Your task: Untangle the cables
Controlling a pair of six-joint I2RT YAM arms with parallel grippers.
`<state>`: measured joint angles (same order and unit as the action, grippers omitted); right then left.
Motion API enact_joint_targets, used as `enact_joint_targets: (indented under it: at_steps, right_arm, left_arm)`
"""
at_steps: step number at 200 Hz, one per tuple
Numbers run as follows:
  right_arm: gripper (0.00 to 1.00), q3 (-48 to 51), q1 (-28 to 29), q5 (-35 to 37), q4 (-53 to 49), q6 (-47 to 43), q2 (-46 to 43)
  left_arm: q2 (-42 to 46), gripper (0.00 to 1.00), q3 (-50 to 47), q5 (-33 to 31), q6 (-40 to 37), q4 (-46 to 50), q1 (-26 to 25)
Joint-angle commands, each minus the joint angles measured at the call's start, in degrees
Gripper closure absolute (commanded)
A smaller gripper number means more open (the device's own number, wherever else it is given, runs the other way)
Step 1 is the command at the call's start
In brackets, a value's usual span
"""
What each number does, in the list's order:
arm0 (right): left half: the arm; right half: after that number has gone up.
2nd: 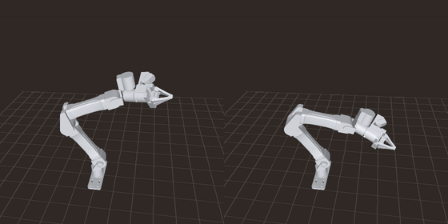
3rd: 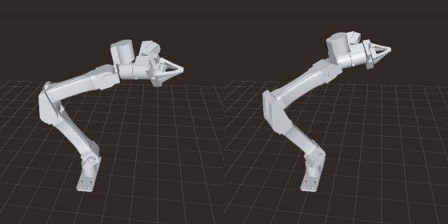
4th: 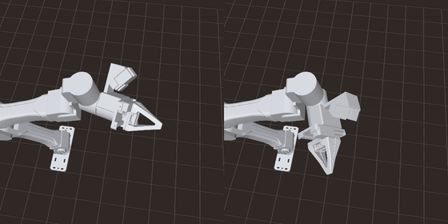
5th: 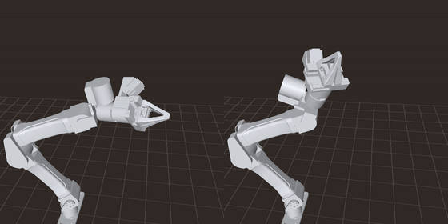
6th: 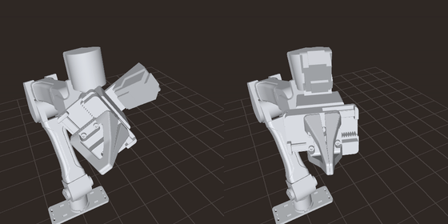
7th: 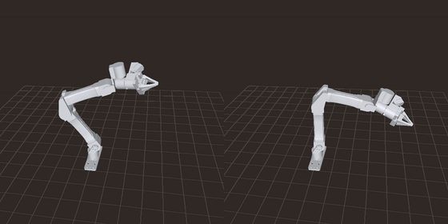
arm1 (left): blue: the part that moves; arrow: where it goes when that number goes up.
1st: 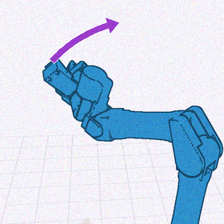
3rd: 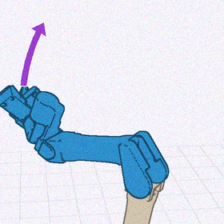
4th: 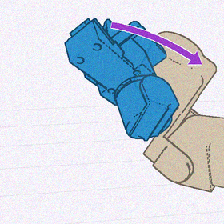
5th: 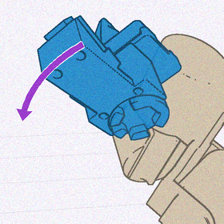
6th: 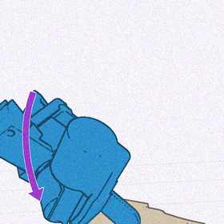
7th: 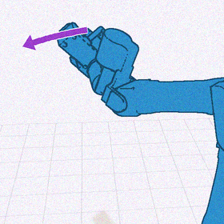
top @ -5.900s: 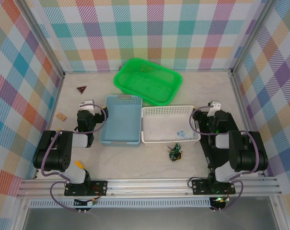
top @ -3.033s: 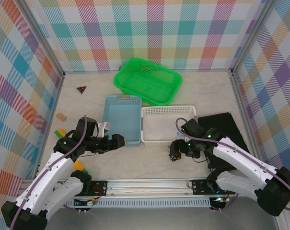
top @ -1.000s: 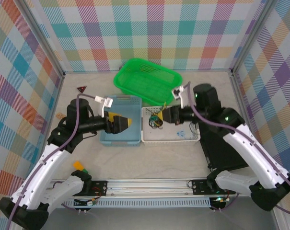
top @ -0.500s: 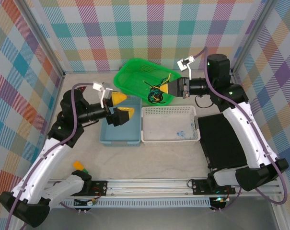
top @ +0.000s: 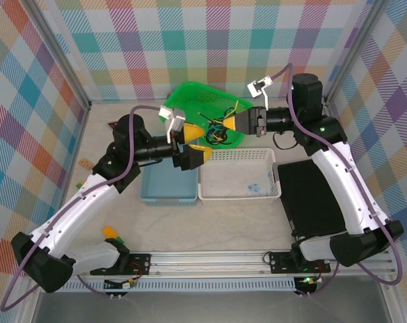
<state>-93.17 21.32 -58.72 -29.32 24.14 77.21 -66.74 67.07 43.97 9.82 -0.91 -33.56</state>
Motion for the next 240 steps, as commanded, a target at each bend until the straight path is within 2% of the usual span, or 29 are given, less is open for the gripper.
enact_joint_targets:
  at_steps: [1,22,46,73,80,93,109,127,139,167,186,210,231,240]
  right_arm:
    - [1.0,1.3,-0.4,-3.0,3.5,0.7,-0.6]
    - [1.0,2.5,-0.4,-3.1,4.6,0.9,-1.1]
    - [1.0,3.6,-0.4,-3.0,5.3,1.5,-1.0]
    - [0.99,4.5,-0.4,-1.2,7.1,3.2,-0.9]
    - [0.92,4.2,-0.5,-0.3,7.4,4.1,-0.5]
    - [0.65,3.2,-0.6,1.4,7.1,5.2,0.3]
    - [0.43,1.7,-1.8,4.3,4.6,6.1,0.7]
    - [0.31,2.9,-5.6,5.1,4.8,9.3,-1.0]
    - [0.28,4.8,-8.0,5.4,5.0,10.8,-2.9]
    - [0.29,7.2,-9.4,6.7,1.2,10.8,-6.3]
    - [0.34,9.8,-9.1,6.0,2.7,14.4,-8.7]
    - [0.44,13.8,-7.9,8.1,8.9,23.5,-11.7]
    - [0.49,16.5,-4.1,8.1,16.7,32.1,-11.6]
    - [0.52,16.5,-2.4,9.9,16.9,34.4,-11.3]
  left_arm:
    - [-1.1,0.09,2.5,0.5,1.3,-4.1,-0.9]
    - [-2.6,0.18,3.6,0.9,2.2,-4.8,-1.0]
    - [-3.5,0.35,4.0,0.8,4.2,-7.3,-1.1]
    - [-4.2,0.67,4.2,0.9,4.2,-8.1,-1.1]
    - [-4.3,0.76,4.3,1.0,3.7,-7.6,-1.2]
    - [-4.4,1.0,4.1,0.9,2.9,-7.5,-1.1]
    - [-4.5,1.0,4.4,-2.1,2.8,-6.9,-1.2]
    - [-3.6,1.0,5.1,-7.9,0.9,-4.9,-1.1]
    - [-2.9,1.0,5.2,-12.4,-0.9,-4.0,-1.2]
    - [-3.1,1.0,6.4,-17.8,-5.4,-1.9,-1.6]
    - [-3.0,1.0,5.9,-23.5,-10.0,-1.5,-3.7]
    - [-3.7,1.0,6.7,-31.7,-18.3,0.7,-8.7]
    - [-5.1,1.0,7.0,-38.5,-23.0,0.4,-12.9]
    - [-5.7,1.0,7.3,-40.7,-25.3,0.4,-14.7]
